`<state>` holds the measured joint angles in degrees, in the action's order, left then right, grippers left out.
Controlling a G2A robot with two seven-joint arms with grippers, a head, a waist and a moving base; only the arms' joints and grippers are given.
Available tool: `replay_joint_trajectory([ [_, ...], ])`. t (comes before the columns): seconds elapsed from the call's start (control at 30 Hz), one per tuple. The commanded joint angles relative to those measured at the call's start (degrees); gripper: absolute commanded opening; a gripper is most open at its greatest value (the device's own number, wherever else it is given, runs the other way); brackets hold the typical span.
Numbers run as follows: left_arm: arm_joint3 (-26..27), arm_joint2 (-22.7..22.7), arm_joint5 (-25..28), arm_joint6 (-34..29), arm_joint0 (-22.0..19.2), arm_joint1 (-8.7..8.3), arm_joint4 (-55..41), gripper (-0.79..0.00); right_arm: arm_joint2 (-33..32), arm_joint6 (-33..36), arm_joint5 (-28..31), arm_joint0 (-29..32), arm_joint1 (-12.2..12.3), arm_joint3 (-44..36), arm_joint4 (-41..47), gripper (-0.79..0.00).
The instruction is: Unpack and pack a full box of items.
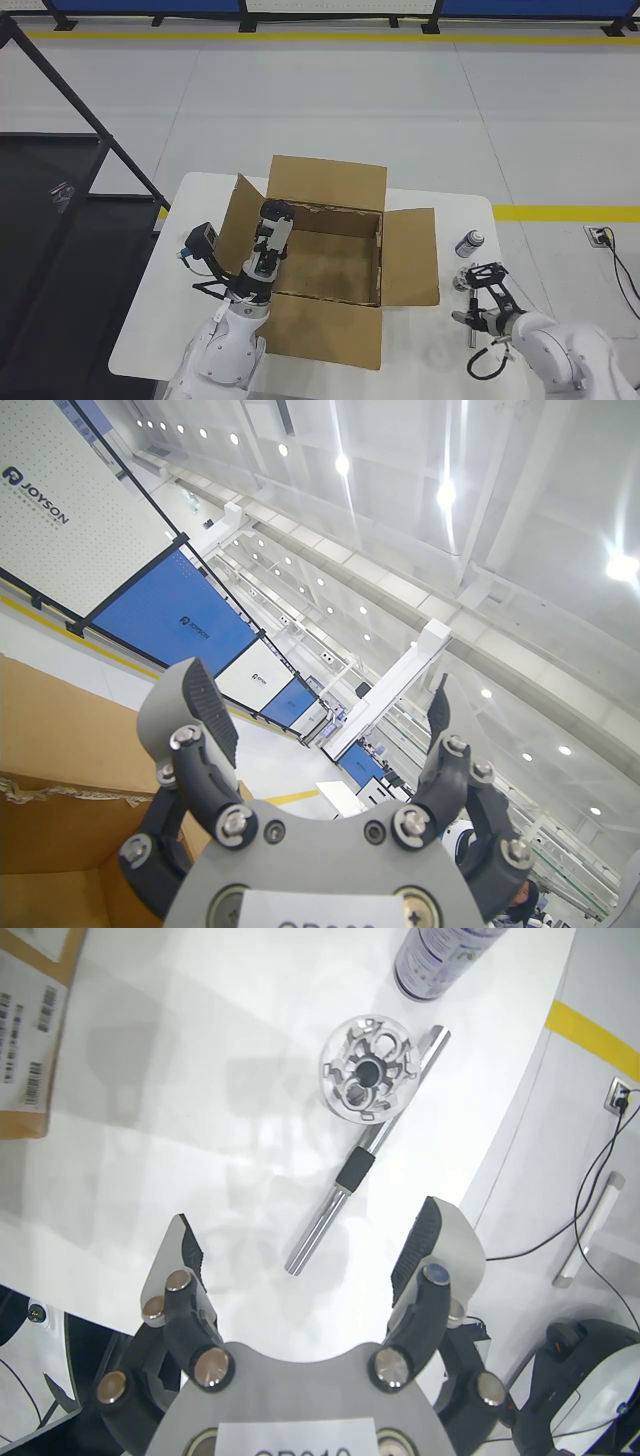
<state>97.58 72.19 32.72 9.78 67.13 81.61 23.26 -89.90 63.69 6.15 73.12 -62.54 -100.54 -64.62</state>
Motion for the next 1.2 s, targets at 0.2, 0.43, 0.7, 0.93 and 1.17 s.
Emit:
replay_joint_trajectory([
  [0.2, 0.0, 0.0, 0.0, 0.0, 0.0, 0.0, 0.0, 0.0, 0.5, -3.3, -3.7, -3.7, -0.3, 8.6, 1.9, -0.234],
  [0.43, 0.0, 0.0, 0.0, 0.0, 0.0, 0.0, 0.0, 0.0, 1.8, -4.1, -6.7, -5.9, -0.5, 12.8, 1.8, -0.437],
  [0.7, 0.0, 0.0, 0.0, 0.0, 0.0, 0.0, 0.0, 0.0, 2.9, -4.4, -7.0, -6.7, -0.6, 13.8, 2.6, -0.459],
  [0.93, 0.0, 0.0, 0.0, 0.0, 0.0, 0.0, 0.0, 0.0, 4.1, -4.1, -7.9, -7.9, -0.8, 15.3, 3.3, -0.493],
  [1.17, 0.0, 0.0, 0.0, 0.0, 0.0, 0.0, 0.0, 0.0, 6.4, -3.8, -9.8, -9.7, -1.1, 16.7, 2.2, -0.511],
])
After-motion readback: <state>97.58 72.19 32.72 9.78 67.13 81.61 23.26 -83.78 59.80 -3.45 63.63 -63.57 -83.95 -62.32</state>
